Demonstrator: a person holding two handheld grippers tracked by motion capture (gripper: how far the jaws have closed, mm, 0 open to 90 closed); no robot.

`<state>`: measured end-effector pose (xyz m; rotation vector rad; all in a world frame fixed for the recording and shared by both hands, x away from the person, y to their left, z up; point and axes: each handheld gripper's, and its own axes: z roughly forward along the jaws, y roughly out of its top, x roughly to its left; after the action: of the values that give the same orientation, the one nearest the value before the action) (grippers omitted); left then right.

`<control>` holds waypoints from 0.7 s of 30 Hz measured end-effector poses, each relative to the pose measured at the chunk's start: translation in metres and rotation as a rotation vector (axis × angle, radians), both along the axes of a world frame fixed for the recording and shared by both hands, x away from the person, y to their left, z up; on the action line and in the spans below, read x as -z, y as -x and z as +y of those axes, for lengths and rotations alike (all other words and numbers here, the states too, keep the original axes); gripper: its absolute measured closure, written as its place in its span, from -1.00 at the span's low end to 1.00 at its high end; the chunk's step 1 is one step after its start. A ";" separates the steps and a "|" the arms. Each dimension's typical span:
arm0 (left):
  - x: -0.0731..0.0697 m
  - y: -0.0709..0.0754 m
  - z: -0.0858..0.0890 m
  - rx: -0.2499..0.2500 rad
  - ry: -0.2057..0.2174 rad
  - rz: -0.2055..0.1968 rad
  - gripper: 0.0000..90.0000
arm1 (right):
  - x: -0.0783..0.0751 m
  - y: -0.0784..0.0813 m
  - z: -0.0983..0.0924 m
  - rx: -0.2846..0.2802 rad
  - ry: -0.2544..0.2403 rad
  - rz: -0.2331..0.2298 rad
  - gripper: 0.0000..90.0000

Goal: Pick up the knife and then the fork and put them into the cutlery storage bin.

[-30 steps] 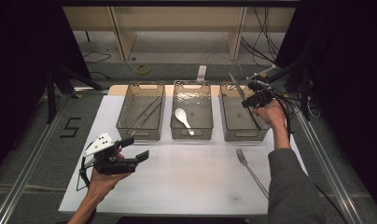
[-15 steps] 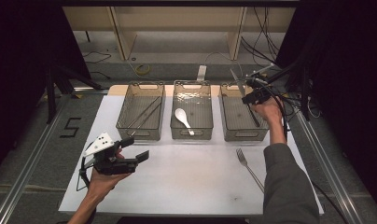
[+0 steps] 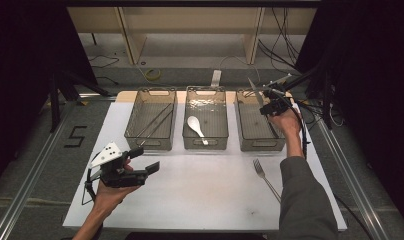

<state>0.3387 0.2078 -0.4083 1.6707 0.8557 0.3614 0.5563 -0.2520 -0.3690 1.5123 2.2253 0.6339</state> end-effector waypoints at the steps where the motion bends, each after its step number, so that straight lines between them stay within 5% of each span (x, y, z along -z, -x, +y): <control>1: 0.000 0.000 0.000 0.000 0.002 0.000 -0.66 | 0.002 0.000 -0.001 0.001 -0.005 0.005 0.80; 16: 0.000 0.000 0.000 -0.001 -0.002 0.000 -0.66 | 0.025 0.002 -0.008 0.032 0.013 0.046 0.76; 21: 0.000 0.000 0.000 -0.001 -0.002 0.001 -0.66 | 0.022 0.003 -0.011 0.045 -0.001 0.062 0.39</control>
<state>0.3386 0.2079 -0.4086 1.6726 0.8570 0.3627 0.5535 -0.2628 -0.3911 1.5983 2.2294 0.5822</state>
